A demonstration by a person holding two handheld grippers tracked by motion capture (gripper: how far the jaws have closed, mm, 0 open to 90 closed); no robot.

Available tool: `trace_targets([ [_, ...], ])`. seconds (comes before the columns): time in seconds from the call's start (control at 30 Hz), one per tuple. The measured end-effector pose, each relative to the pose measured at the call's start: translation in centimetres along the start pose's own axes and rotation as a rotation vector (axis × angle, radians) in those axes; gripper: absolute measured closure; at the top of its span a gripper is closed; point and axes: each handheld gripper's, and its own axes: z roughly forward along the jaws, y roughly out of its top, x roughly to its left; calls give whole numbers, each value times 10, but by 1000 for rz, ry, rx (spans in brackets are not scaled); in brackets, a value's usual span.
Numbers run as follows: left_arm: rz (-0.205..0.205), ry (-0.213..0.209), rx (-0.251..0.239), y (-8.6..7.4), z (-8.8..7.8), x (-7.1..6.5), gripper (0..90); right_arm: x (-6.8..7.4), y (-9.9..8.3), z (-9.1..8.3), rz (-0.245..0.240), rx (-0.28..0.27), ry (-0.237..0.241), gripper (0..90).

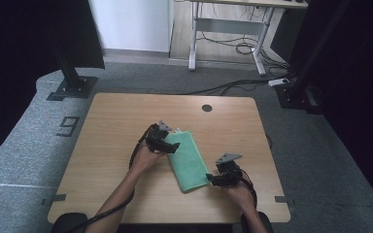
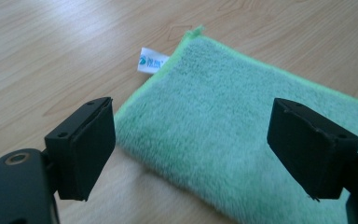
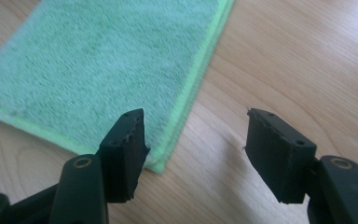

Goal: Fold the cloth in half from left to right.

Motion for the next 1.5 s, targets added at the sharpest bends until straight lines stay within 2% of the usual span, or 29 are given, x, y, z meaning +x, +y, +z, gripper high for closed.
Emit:
trace_targets([
  [0.13, -4, -11, -9, -8, -7, -4, 154, -3, -4, 0, -5, 18, -7, 369],
  [0.33, 20, -11, 24, -23, -8, -15, 148, -4, -7, 2, -1, 27, 1, 367],
  [0.57, -6, -17, 50, -42, -5, -23, 143, -4, -9, 4, 10, 21, 5, 339],
  [0.7, -12, -4, 61, -49, -2, -25, 138, -2, -10, 4, 4, 18, 5, 339],
  [1.0, -20, 21, 61, -54, 2, -20, 136, 8, -7, 6, -20, 22, 22, 340],
  [1.2, -43, 19, 64, -56, 1, -10, 135, 18, -3, 10, -30, 19, 38, 340],
  [1.5, -33, 40, 73, -55, -1, 6, 123, 33, 5, 19, -42, 5, 53, 339],
])
